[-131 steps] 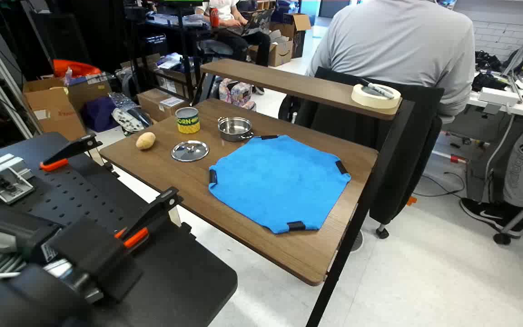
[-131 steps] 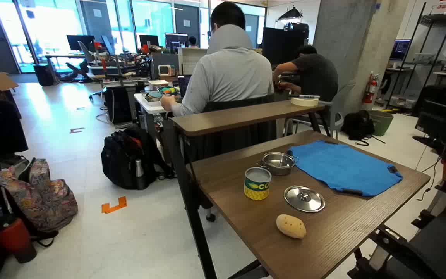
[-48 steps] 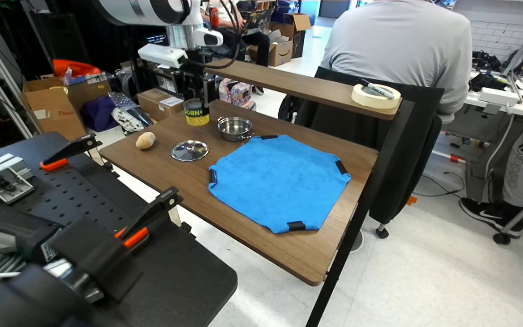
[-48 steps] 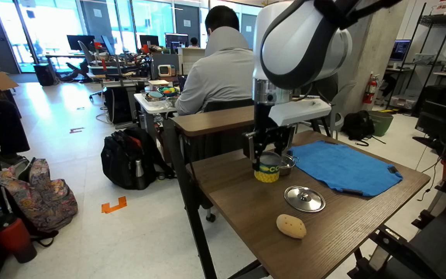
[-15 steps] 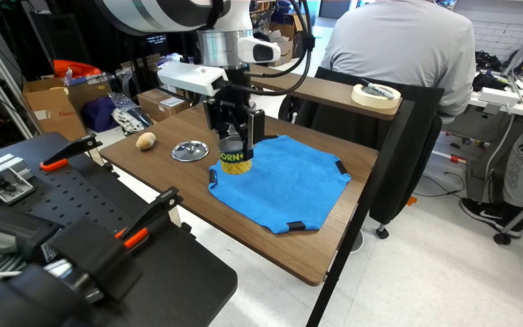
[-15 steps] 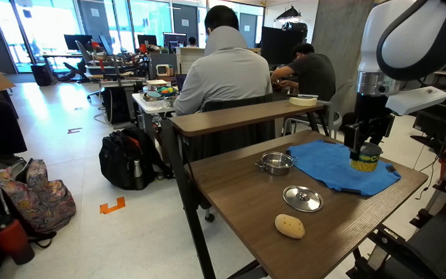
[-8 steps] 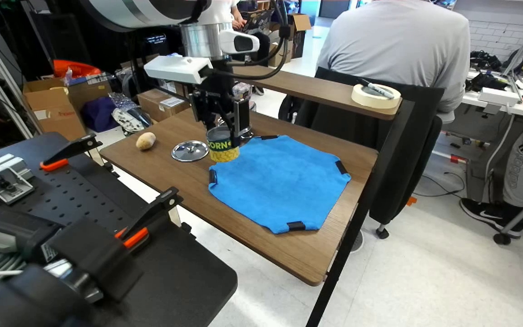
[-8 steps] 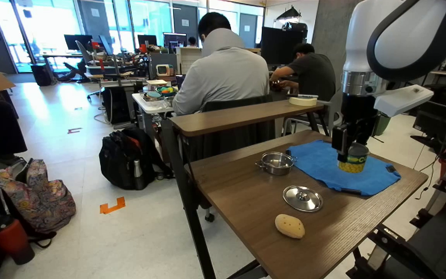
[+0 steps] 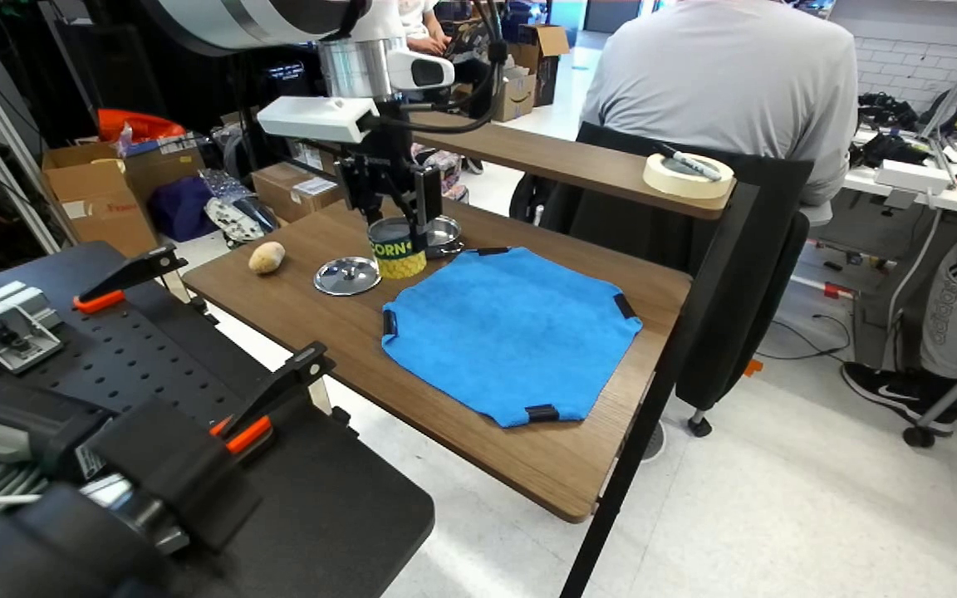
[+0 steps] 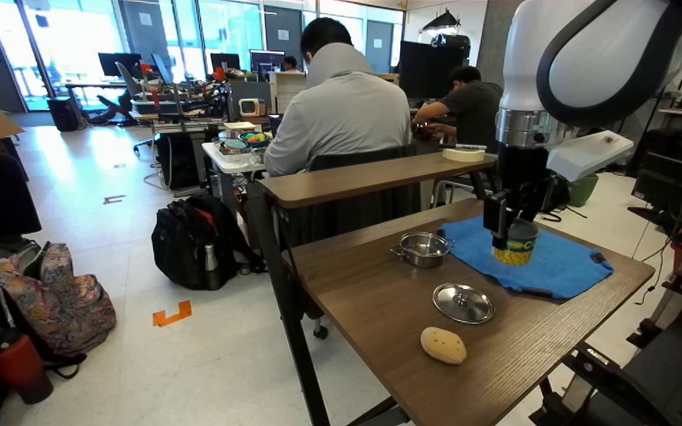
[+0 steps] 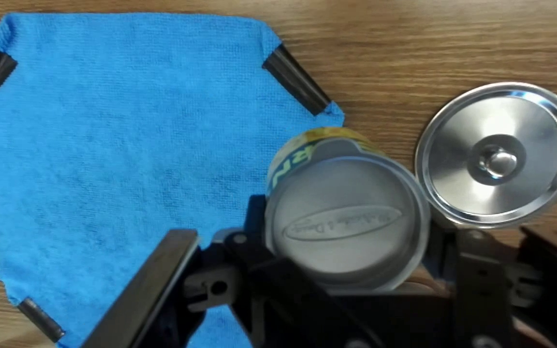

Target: Move the object to the right

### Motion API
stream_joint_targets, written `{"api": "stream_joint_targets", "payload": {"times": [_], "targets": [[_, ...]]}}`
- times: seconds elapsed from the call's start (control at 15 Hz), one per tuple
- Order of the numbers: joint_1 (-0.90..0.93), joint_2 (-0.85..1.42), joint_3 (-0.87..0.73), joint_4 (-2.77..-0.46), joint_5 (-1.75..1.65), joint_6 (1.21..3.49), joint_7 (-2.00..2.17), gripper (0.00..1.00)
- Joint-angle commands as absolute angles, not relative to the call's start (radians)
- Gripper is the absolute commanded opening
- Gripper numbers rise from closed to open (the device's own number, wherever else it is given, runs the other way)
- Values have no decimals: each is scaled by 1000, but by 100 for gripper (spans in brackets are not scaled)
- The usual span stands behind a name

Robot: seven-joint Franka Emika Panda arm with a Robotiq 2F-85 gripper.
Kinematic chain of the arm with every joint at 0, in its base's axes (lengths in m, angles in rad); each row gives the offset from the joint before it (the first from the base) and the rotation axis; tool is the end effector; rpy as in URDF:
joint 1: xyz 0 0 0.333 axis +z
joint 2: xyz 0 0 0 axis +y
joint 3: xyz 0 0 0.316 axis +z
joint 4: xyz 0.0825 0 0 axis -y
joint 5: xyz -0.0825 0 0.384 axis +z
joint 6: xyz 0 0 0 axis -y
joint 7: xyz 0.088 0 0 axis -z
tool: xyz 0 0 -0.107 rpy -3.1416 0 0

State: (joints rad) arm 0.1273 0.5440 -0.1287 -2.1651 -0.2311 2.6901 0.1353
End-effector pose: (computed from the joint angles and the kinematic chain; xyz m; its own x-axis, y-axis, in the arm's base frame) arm 0.5559 0.0040 0.1396 0.9959 0.0889 -0.0170 0.0905 -0.9821 0.1650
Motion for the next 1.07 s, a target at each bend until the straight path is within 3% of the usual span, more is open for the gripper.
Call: {"api": "stream_joint_targets", "payload": {"times": [0.0,1.0], "targets": [[122,609,-103,-2085,-212,2671,129,46],[126,791,-68,-1879,-171,2610,115,46]]}}
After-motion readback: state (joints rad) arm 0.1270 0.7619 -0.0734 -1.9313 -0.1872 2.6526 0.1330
